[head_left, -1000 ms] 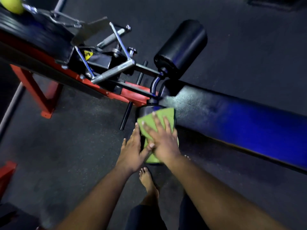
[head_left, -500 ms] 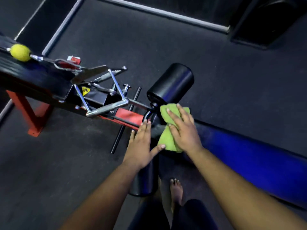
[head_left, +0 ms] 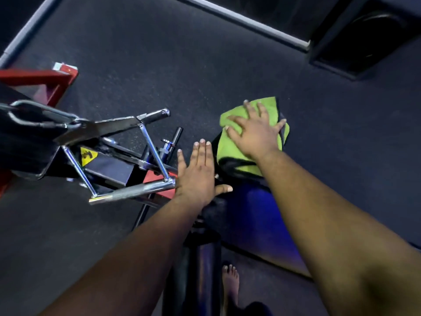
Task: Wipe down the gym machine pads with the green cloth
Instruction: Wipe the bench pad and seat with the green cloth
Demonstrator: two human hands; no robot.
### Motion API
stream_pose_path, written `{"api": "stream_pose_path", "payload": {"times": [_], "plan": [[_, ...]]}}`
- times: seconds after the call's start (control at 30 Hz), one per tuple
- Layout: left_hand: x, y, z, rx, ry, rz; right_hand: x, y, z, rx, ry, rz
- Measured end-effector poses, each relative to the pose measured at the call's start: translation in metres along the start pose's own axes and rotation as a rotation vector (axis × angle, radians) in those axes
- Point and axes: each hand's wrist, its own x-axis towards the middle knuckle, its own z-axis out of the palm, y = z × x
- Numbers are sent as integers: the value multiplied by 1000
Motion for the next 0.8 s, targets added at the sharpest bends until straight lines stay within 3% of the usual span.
{"api": "stream_pose_path", "payload": {"times": [0.1,0.27,0.37,0.53,0.7,0.8], "plan": [[0,-3,1,-3,-33,28,-7,-10,4,136,36,158],[-1,-5,-1,68,-101,58,-96,-25,34,292,16,108],[0,-3,-1,76,-87,42,-52,-7,22,257,35,101],[1,-1,3,126,-72,15,17,-1,3,217,87,240],[2,2,1,176,-89,6,-85,-20,45,367,144,125],[2,4,1,195,-111,-27,-76,1,51,435,171,85]]}}
